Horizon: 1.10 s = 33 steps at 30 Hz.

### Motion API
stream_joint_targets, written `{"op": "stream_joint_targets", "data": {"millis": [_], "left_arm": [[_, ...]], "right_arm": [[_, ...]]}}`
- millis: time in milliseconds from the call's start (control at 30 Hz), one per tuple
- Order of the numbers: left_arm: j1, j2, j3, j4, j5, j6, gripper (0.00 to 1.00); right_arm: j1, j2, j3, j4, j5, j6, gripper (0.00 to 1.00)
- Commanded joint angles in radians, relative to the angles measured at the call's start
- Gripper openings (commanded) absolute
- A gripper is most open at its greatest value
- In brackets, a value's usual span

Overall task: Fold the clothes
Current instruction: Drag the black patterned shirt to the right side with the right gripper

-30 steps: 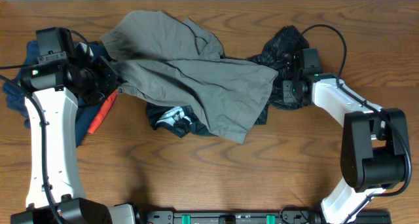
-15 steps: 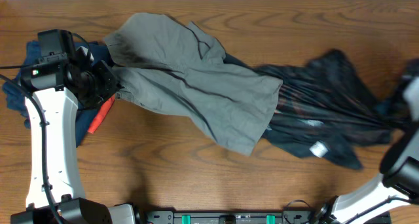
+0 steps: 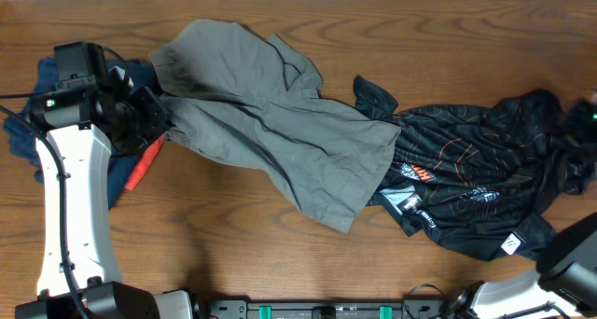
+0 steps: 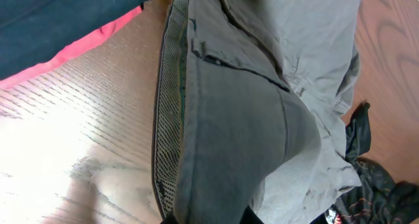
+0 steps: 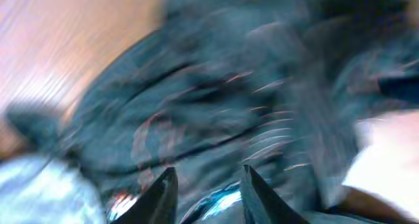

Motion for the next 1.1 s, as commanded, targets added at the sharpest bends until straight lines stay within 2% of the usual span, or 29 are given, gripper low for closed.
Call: {"op": "stream_joint_targets", "data": {"millis": [0,233,500,633,733,833,1067], "left_arm": [[-0.001,0.004,-0.003,-0.005,-0.017,0.017,0.06],[-0.001,0.004,-0.003,-0.005,-0.017,0.017,0.06],[-0.001,0.004,-0.003,-0.005,-0.017,0.017,0.06],[-0.001,0.004,-0.003,-0.005,-0.017,0.016,0.06],[-0.001,0.004,-0.003,-0.005,-0.017,0.017,0.06],[-0.001,0.004,-0.003,-0.005,-0.016,0.016,0.06],[-0.001,0.004,-0.003,-0.006,-0.016,0.016,0.06]], "right_arm": [[0.123,-0.001,-0.026,-0.039,-0.121,-0.159,0.35],[0.393,0.000,-0.168,-0.057,-0.127,-0.208,0.29],[0.608,0.000,-0.417,0.179,-0.145,-0.188,0.29],[0.642,0.000,-0.499,0.313,-0.135,-0.168,0.30],[0.645,0.002,-0.553,0.410,-0.069,-0.117,0.36],[0.644,0.002,-0.594,0.482,0.002,-0.113,0.38],[0.555,0.002,-0.598,0.503,0.349,-0.064,0.38]]}}
